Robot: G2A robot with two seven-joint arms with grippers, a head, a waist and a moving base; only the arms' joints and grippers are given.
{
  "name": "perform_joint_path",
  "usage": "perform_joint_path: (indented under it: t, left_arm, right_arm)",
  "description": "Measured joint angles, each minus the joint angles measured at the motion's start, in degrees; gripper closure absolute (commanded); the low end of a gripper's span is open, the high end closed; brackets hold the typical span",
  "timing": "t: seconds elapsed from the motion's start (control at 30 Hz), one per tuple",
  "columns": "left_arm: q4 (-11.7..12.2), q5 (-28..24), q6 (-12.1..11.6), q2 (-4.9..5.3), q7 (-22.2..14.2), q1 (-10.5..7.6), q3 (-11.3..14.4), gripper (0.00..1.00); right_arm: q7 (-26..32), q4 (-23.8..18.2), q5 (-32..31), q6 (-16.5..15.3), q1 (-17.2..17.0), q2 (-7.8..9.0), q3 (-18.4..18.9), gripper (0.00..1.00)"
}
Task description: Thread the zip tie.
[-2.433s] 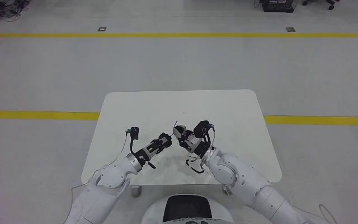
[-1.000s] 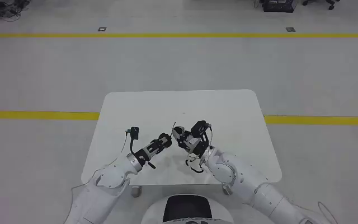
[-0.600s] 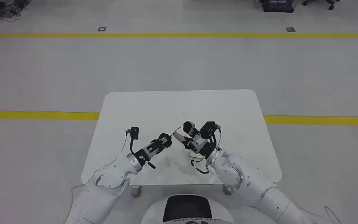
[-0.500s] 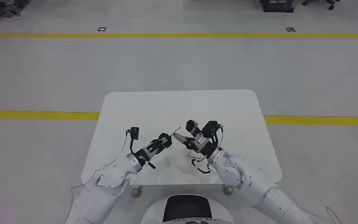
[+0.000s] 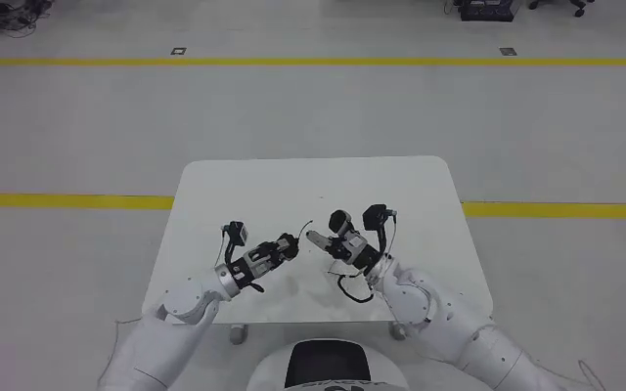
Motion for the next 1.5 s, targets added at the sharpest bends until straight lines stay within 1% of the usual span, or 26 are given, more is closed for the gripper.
perform_joint_path:
  t: [0.1,0.2,0.23,0.33,0.4,0.5,0.6,0.63,0.7,0.73,0.8,0.83,0.9,0.93,0.97,1.0,1.03,1.13,1.27,1.3,1.33,1.37,1.4,1.43,1.5]
  left_arm:
    - [1.03,-3.27,0.61,0.09,-3.63,-0.58,-0.18,1.0]
    - [1.82,-5.04,0.8,0.13,-5.83,-1.0,-0.19,1.0]
    - [2.17,-5.68,0.87,0.15,-6.64,-1.18,-0.21,1.0]
    - [2.78,-6.67,0.83,0.21,-7.78,-1.49,-0.3,1.0]
    - [2.98,-7.18,0.7,0.24,-8.21,-1.59,-0.34,1.0]
    - [3.3,-8.3,0.54,0.28,-9.14,-1.69,-0.47,1.0]
    - [3.54,-8.93,0.4,0.33,-9.62,-1.77,-0.57,1.0]
    - [3.57,-9.17,0.38,0.34,-9.83,-1.78,-0.54,1.0]
    - [3.62,-9.54,0.39,0.36,-10.24,-1.84,-0.48,1.0]
    - [3.63,-9.7,0.41,0.38,-10.49,-1.87,-0.45,1.0]
    - [3.58,-9.8,0.46,0.41,-10.71,-1.91,-0.39,1.0]
    - [3.51,-9.82,0.52,0.42,-10.81,-1.92,-0.31,1.0]
    - [3.41,-9.72,0.6,0.43,-10.81,-1.96,-0.13,1.0]
    - [3.33,-9.53,0.68,0.43,-10.74,-2.0,0.04,1.0]
    - [3.28,-9.32,0.75,0.44,-10.67,-2.03,0.15,1.0]
    - [3.25,-9.2,0.79,0.44,-10.63,-2.05,0.2,1.0]
    - [3.24,-9.15,0.81,0.44,-10.61,-2.05,0.21,1.0]
    - [3.25,-9.16,0.81,0.44,-10.61,-2.05,0.2,1.0]
    - [3.27,-9.28,0.9,0.42,-10.61,-2.04,0.26,1.0]
    - [3.41,-9.91,1.35,0.34,-10.73,-2.07,0.45,1.0]
    - [3.96,-11.87,1.95,0.19,-11.33,-2.35,0.71,1.0]
    - [4.58,-13.64,2.01,0.09,-12.06,-2.66,0.89,1.0]
    - [5.27,-15.45,1.84,-0.04,-13.01,-2.94,1.17,1.0]
    - [6.19,-18.07,1.58,-0.25,-14.6,-3.3,1.64,1.0]
    - [7.73,-22.1,1.78,-0.57,-17.78,-4.03,2.39,1.0]
  right_arm:
    - [4.47,-3.09,8.82,0.0,1.24,2.26,-0.83,0.0]
    - [9.44,-4.72,15.73,0.0,2.03,3.76,-0.55,0.0]
    - [12.02,-5.2,18.81,0.0,2.27,4.25,-0.02,0.0]
    - [18.31,-5.75,25.75,0.0,2.22,4.85,2.29,0.0]
    - [22.2,-5.73,29.05,0.0,1.86,4.8,4.11,0.0]
    - [29.13,-5.41,34.26,0.0,1.0,4.03,7.59,0.0]
    - [37.42,-4.15,39.66,0.0,-0.03,2.48,11.82,0.0]
    - [41.1,-3.31,41.74,0.0,-0.44,1.64,13.61,0.0]
    - [46.67,-1.66,44.29,0.0,-0.97,0.19,16.2,0.0]
    - [50.35,-0.42,45.67,0.0,-1.22,-0.89,17.75,0.0]
    - [55.42,1.64,47.29,0.0,-1.47,-2.62,19.79,0.0]
    - [58.95,3.1,48.53,0.0,-1.55,-3.85,20.92,0.0]
    - [64.89,5.6,50.81,0.0,-1.38,-5.79,22.42,0.0]
    - [68.84,7.1,52.06,0.0,-1.22,-6.77,23.09,0.0]
    - [71.08,7.5,52.35,0.0,-1.18,-6.98,23.25,0.0]
    - [72.35,7.46,52.37,0.0,-1.16,-6.96,23.27,0.0]
    - [72.32,7.28,52.29,0.0,-1.17,-6.88,23.23,0.0]
    - [69.46,7.17,52.21,0.0,-1.18,-6.81,23.19,0.0]
    - [69.51,7.18,52.21,0.0,-1.18,-6.82,23.19,0.0]
    - [69.59,7.03,52.35,0.0,-1.26,-6.85,23.08,0.0]
    - [70.42,6.66,53.48,0.22,-1.46,-6.97,22.69,0.0]
    - [71.66,6.99,55.3,0.67,-1.36,-7.04,22.55,0.0]
    - [72.95,8.21,57.41,1.08,-0.92,-7.07,22.56,0.0]
    - [74.82,10.53,60.16,1.41,-0.18,-7.2,22.32,0.0]
    - [79.14,14.48,65.6,2.32,1.11,-7.62,21.56,0.0]
